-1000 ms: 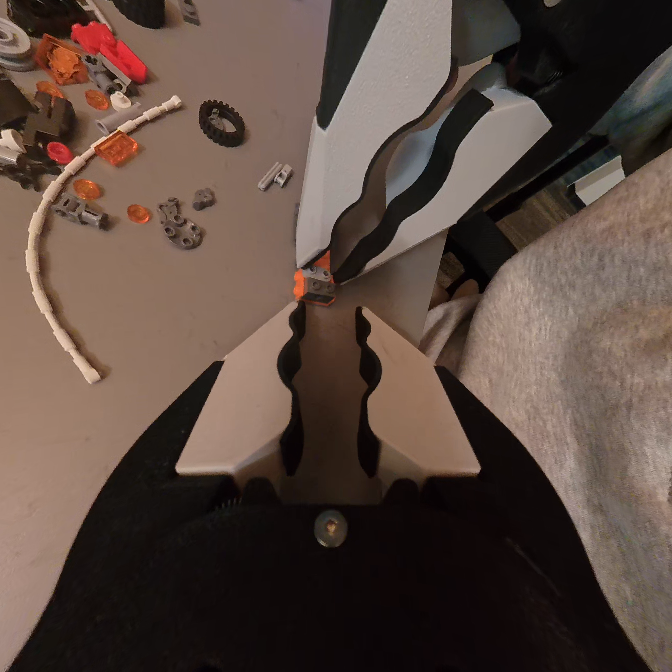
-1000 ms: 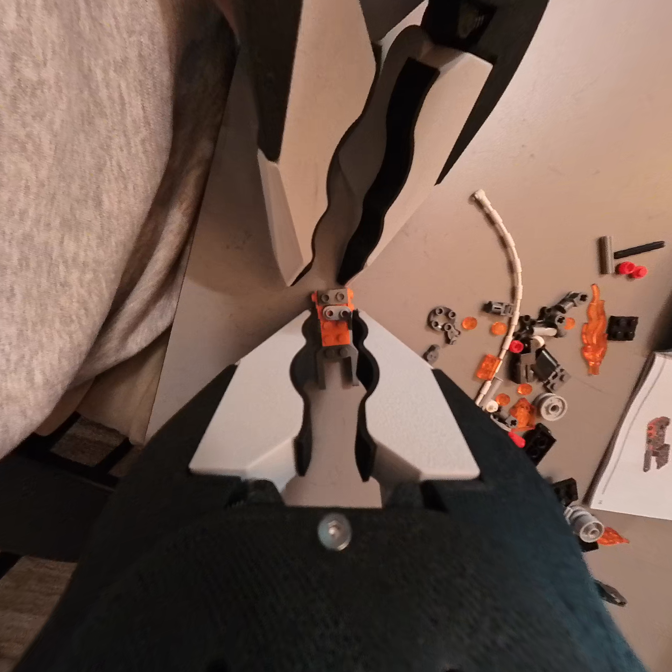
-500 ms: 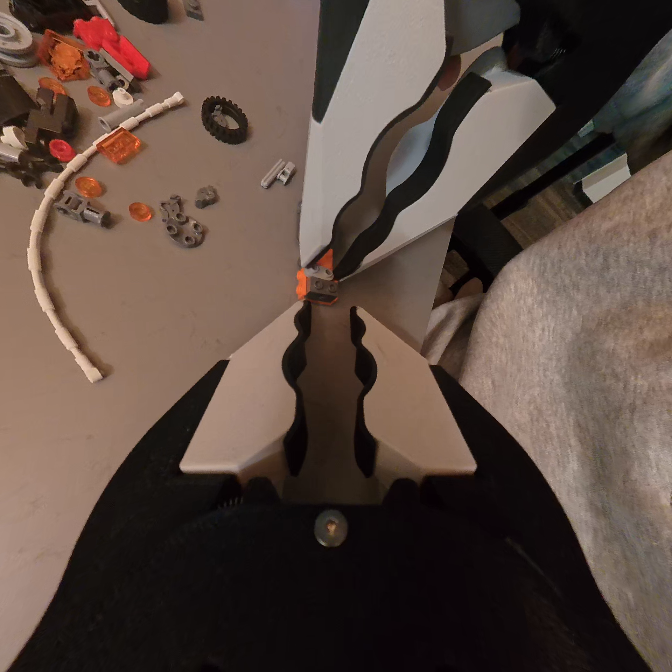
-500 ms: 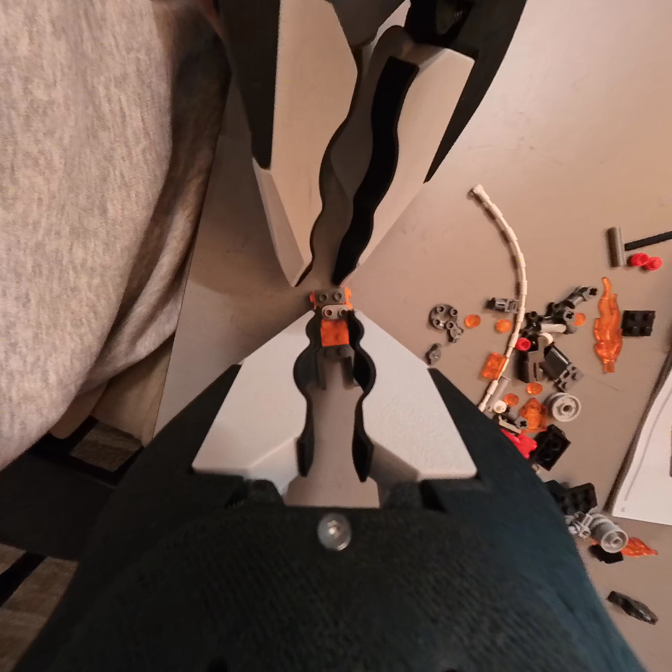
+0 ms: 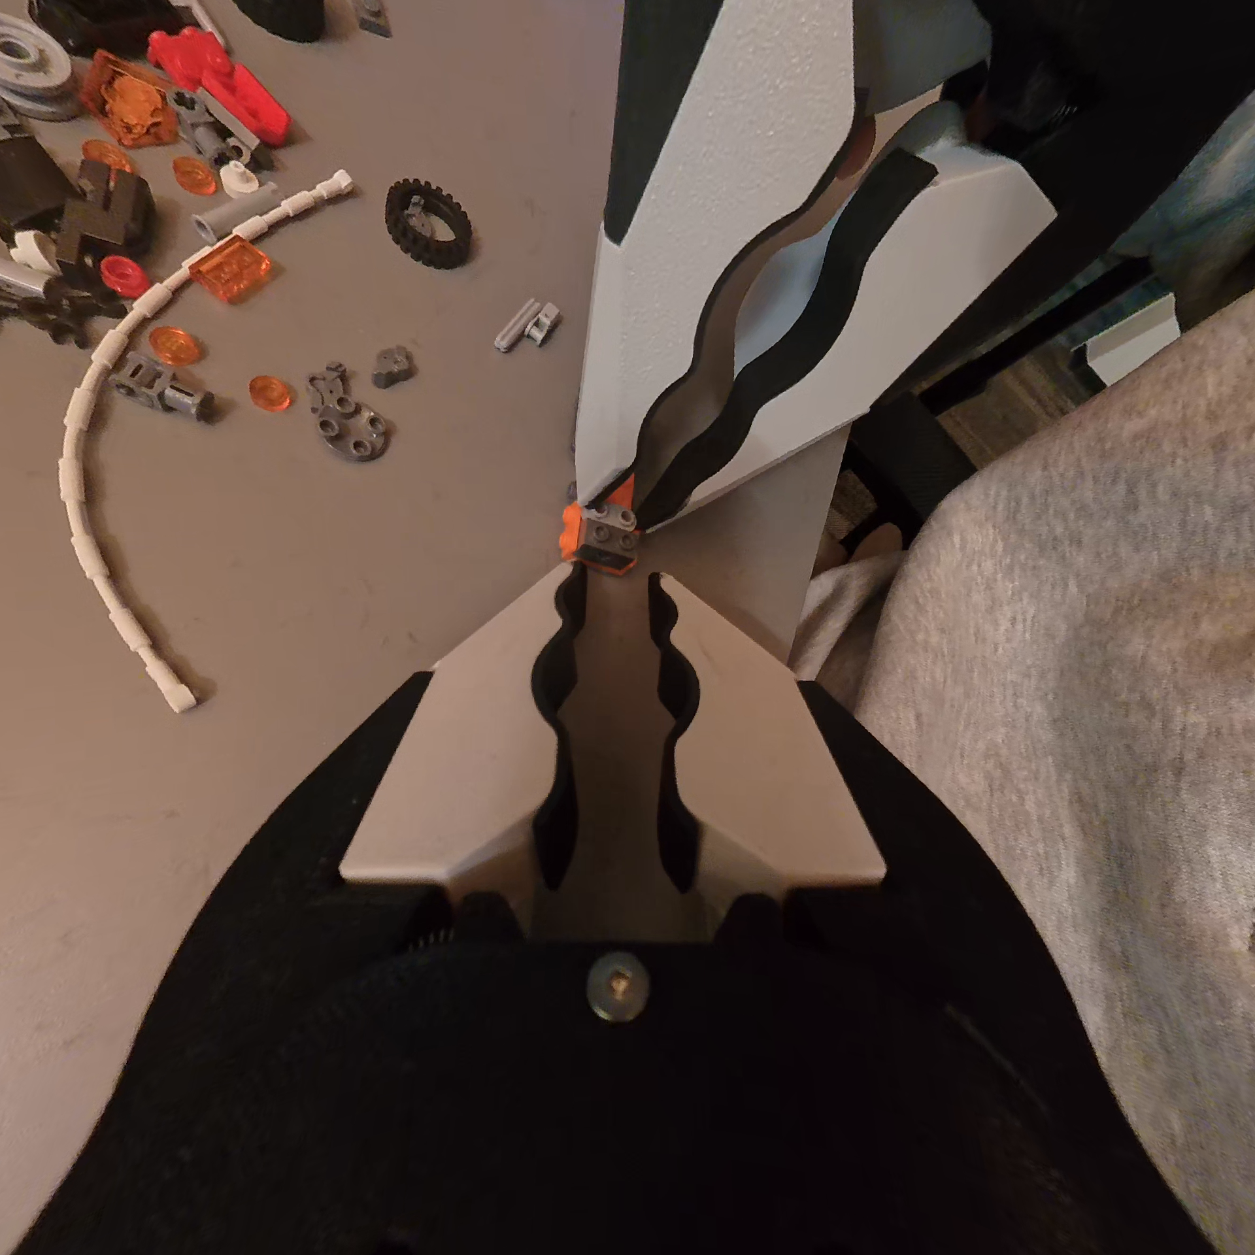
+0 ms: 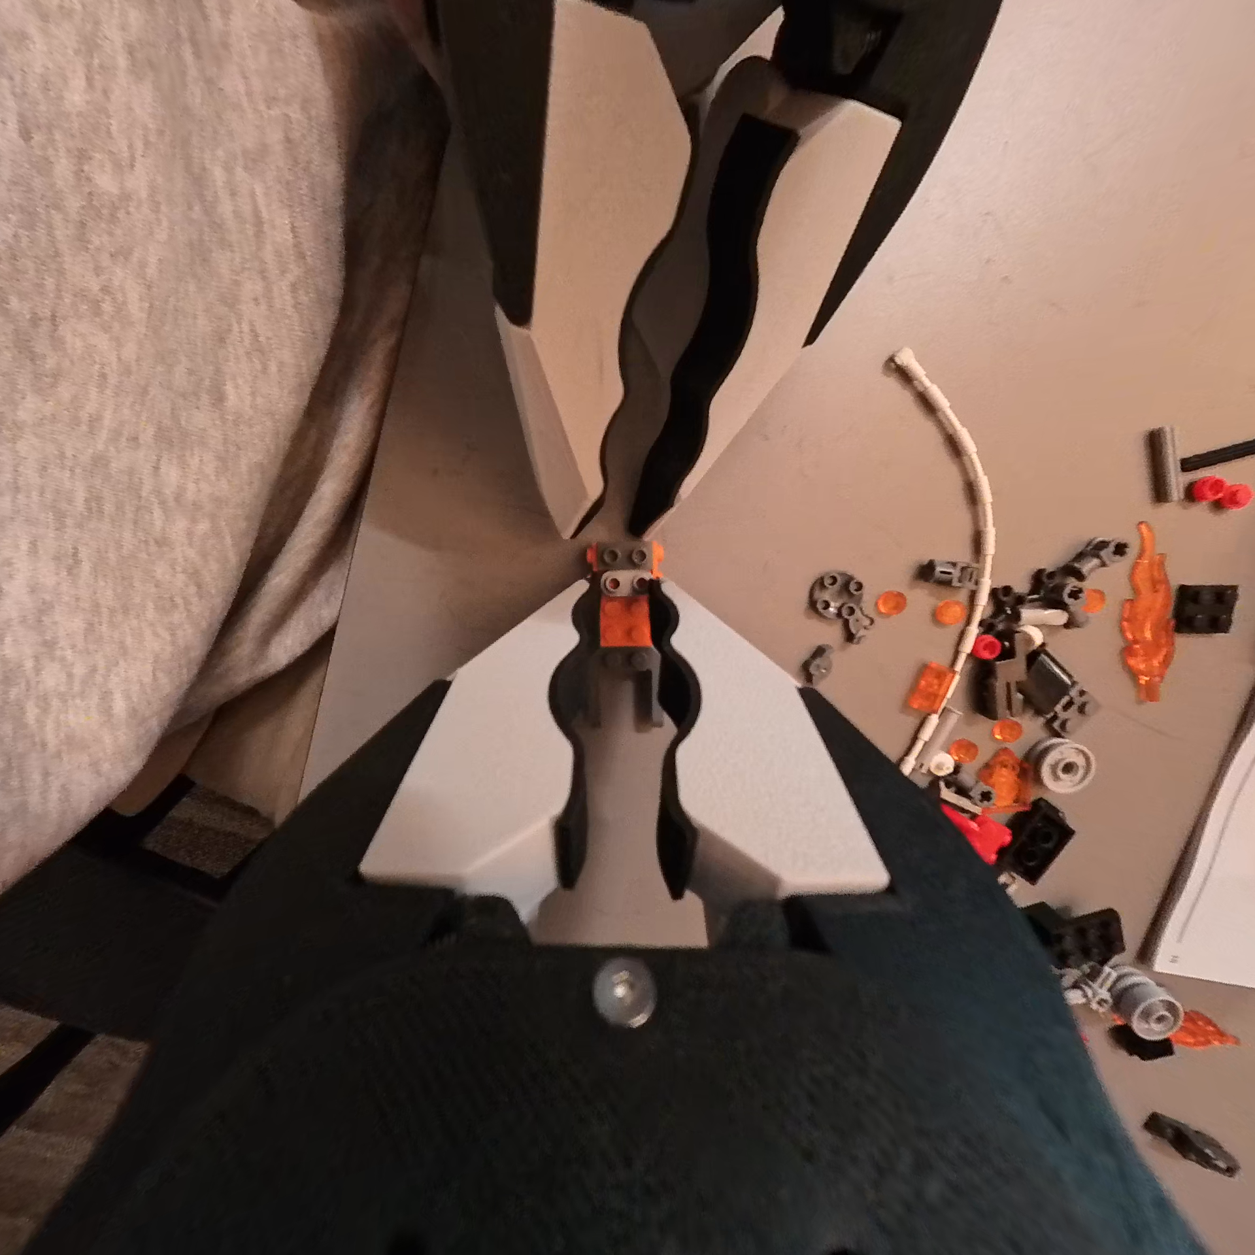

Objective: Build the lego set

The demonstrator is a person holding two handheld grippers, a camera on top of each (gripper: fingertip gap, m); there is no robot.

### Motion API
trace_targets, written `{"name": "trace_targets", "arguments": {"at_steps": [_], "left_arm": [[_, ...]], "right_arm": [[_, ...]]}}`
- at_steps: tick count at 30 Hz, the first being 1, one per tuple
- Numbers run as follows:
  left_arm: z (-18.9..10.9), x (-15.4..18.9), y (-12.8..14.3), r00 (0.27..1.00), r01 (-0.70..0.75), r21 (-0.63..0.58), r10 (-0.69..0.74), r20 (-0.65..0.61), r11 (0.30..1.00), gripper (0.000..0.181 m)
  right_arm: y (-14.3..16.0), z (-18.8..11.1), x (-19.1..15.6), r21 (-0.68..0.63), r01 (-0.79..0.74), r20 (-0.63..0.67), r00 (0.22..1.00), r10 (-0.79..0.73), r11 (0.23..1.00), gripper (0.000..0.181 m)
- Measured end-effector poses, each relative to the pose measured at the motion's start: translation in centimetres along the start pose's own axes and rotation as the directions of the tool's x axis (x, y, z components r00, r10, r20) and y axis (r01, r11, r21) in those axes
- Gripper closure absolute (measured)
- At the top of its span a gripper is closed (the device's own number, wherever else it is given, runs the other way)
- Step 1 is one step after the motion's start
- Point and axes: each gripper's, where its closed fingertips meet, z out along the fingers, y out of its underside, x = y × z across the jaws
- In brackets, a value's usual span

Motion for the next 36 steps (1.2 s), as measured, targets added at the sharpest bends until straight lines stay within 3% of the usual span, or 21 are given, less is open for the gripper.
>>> {"name": "trace_targets", "arguments": {"at_steps": [17,36], "left_arm": [[0.14,-0.32,0.02,1.000,-0.003,-0.007,0.003,0.029,1.000,0.171],[0.27,-0.83,0.06,0.997,-0.014,-0.015,0.015,0.078,1.000,0.181]], "right_arm": [[0.15,0.14,-0.22,-0.008,-0.041,0.016,0.999,0.041,0.999,0.169],[0.29,0.31,-0.20,-0.102,-0.028,0.016,0.999,0.030,0.994,0.169]]}}
